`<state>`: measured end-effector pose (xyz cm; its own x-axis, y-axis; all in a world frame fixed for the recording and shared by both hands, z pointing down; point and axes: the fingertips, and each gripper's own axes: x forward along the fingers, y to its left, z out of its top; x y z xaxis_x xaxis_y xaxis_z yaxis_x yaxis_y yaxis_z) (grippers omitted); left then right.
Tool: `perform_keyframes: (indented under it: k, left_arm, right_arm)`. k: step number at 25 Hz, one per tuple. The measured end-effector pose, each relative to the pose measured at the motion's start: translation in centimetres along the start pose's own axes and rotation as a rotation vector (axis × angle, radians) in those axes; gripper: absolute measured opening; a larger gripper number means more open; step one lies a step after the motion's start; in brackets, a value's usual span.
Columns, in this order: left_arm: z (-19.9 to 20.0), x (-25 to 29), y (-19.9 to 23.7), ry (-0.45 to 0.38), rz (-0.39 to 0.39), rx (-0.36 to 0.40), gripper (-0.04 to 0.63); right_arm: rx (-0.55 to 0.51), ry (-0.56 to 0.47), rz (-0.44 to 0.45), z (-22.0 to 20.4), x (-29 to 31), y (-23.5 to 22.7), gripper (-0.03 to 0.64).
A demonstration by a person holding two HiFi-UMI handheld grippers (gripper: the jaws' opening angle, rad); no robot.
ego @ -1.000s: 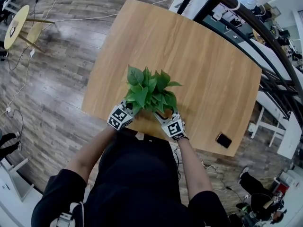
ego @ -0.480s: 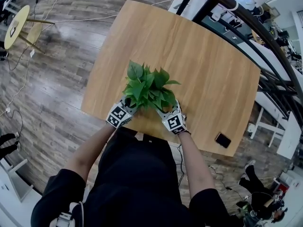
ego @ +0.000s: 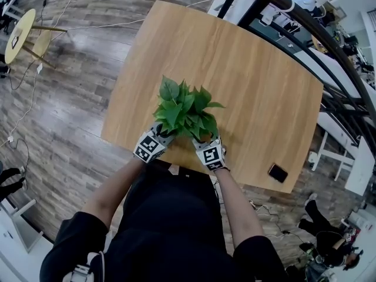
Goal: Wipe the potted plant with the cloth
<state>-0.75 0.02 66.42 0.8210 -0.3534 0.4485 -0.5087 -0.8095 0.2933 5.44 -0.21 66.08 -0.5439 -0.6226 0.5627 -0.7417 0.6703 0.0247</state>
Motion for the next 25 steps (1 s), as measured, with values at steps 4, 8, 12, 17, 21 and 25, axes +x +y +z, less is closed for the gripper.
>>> perform_keyframes:
  k: [4,8,12,17,21,25]
  left_arm:
    - [0.1,0.3,0.0,-0.007,0.009,-0.013,0.143]
    - [0.1,-0.1,0.8,-0.011,0.025,-0.019,0.143]
    - [0.2,-0.4,1.5,-0.011,0.030,-0.028,0.143]
    - [0.4,-0.1,1.4,-0.004,0.021,-0.006,0.143]
    - [0.3,-0.1,1.1,-0.010,0.027,-0.008,0.141]
    - [0.5,-0.2,1.4,-0.016,0.039,-0.030,0.141]
  right_arm:
    - [0.017,0.010,-0.010,-0.1,-0.2,0.1,0.273]
    - [0.002,0.013,0.017,-0.6,-0.8,1.3,0.273]
    - [-0.046,0.025,0.036,-0.8,-1.2,1.5,0.273]
    - [-0.071,0.018,-0.001,0.2,-0.6,-0.8,0.273]
    - [-0.061,0.013,0.005,0.4,-0.7,-0.5,0.273]
    - [-0.033,0.027,-0.026,0.4,-0.4,-0.4,0.273]
